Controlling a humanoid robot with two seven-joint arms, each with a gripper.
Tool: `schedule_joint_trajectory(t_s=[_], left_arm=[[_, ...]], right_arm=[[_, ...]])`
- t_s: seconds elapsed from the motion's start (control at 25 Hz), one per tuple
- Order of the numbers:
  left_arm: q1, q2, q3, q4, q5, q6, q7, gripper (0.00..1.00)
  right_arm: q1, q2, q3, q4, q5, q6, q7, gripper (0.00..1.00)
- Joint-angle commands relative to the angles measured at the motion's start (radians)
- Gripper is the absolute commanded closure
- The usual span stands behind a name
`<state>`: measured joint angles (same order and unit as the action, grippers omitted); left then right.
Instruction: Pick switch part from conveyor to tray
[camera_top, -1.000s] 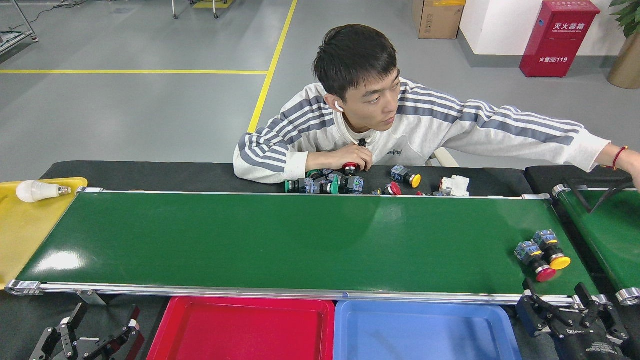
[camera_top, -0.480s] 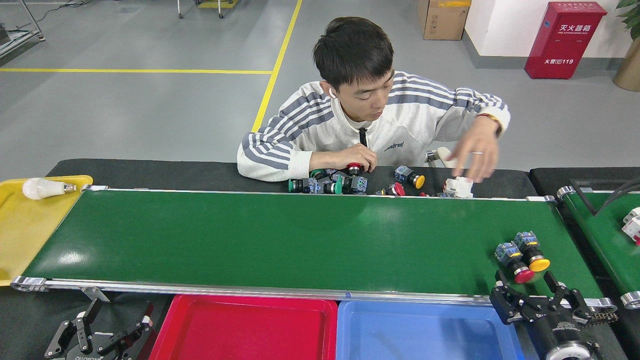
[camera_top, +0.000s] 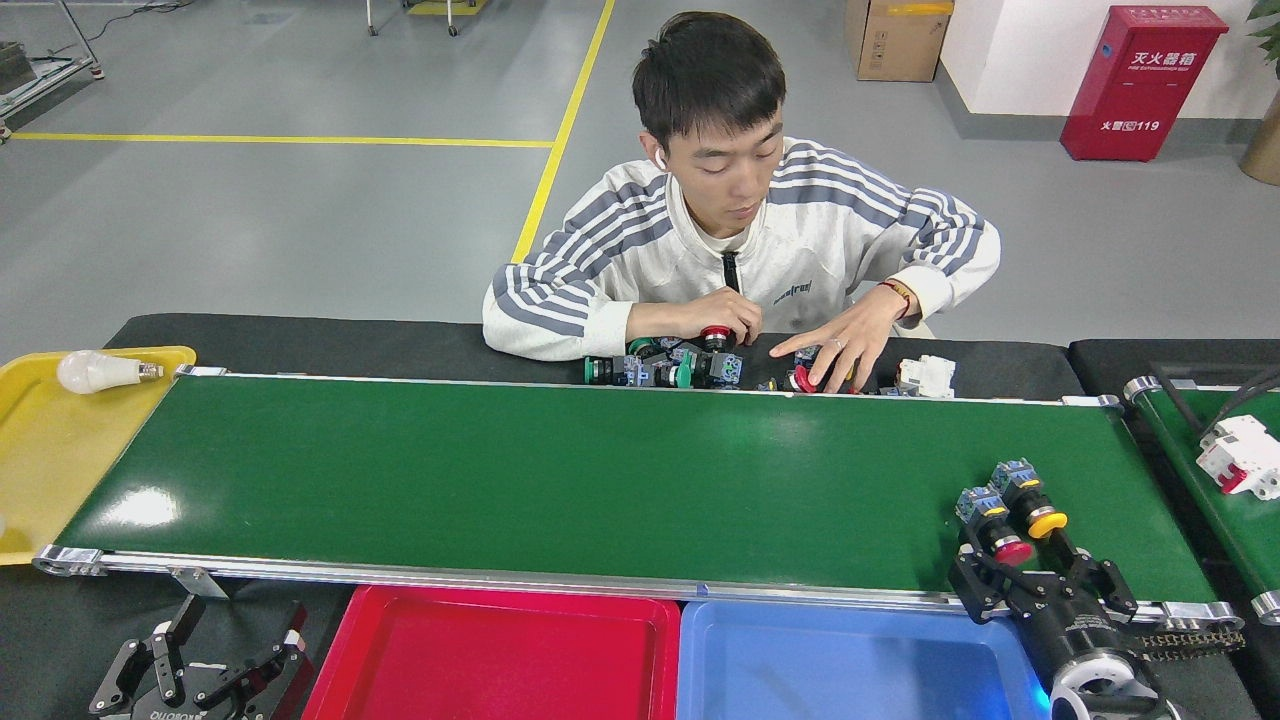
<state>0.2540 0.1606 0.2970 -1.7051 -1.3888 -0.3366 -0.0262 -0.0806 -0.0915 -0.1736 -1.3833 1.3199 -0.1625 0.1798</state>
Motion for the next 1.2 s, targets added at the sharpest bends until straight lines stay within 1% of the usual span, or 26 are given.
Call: schedule_joint_trajectory(t_s=[0.0,0.24,0.36,0.44,0.56,0.64,0.72,0.76,0.8,0.84,0.88,0.96,1.04,1.08,1.16], left_arm=[[-0.012,0.010,-0.012,-0.008,-0.003,0.002,0.003,0.00],[-0.018,0.013,-0.019,-0.008,-0.003,0.004,0.003,0.00],[-0.015,0.013,-0.021,-0.008,-0.003,0.004,0.003,0.00],[-0.018,0.013,-0.021,-0.010,-0.003,0.004,0.003,0.00],[-0.019,0.016,-0.021,-0.008,-0.003,0.004,0.003,0.00],[-0.018,0.019,-0.021,-0.008,-0.001,0.004,0.003,0.00],[-0.015,0.025,-0.021,-0.007,-0.001,0.004,0.003,0.00],[-0.013,0.025,-0.021,-0.007,-0.001,0.004,0.003,0.00],[-0.013,0.025,-0.021,-0.007,-0.001,0.004,0.003,0.00],[-0.013,0.025,-0.021,-0.008,-0.001,0.004,0.003,0.00],[-0.015,0.025,-0.021,-0.008,-0.001,0.004,0.003,0.00],[-0.016,0.025,-0.021,-0.010,0.001,0.004,0.003,0.00],[-0.015,0.025,-0.021,-0.010,0.001,0.004,0.003,0.00],[-0.012,0.027,-0.021,-0.010,-0.001,0.004,0.003,0.00],[-0.007,0.027,-0.019,-0.011,-0.001,0.004,0.003,0.00]], right_arm=[[-0.019,-0.004,0.002,-0.010,-0.001,-0.002,-0.010,0.00],[-0.022,-0.011,0.002,-0.010,-0.004,-0.005,-0.010,0.00],[-0.044,-0.014,0.002,0.000,-0.001,-0.003,-0.010,0.00],[-0.062,-0.011,0.006,0.021,-0.001,-0.003,-0.010,0.00],[-0.107,-0.011,0.059,0.058,-0.001,-0.002,-0.008,0.00],[-0.140,-0.002,0.071,0.096,-0.001,-0.002,-0.008,0.00],[-0.156,-0.001,0.100,0.115,-0.001,-0.002,-0.010,0.02],[-0.160,-0.005,0.123,0.121,0.001,-0.002,-0.010,0.07],[-0.163,-0.011,0.146,0.122,0.002,-0.002,-0.011,0.20],[-0.160,-0.017,0.170,0.121,0.002,-0.002,-0.013,0.28],[-0.159,-0.028,0.195,0.121,0.009,-0.003,-0.013,0.40],[-0.154,-0.043,0.229,0.119,0.010,-0.002,-0.011,0.69],[-0.153,-0.047,0.240,0.116,0.010,-0.003,-0.013,0.91],[-0.150,-0.045,0.240,0.112,0.005,-0.006,-0.016,0.99],[-0.148,-0.047,0.241,0.095,0.002,-0.014,-0.029,0.99]])
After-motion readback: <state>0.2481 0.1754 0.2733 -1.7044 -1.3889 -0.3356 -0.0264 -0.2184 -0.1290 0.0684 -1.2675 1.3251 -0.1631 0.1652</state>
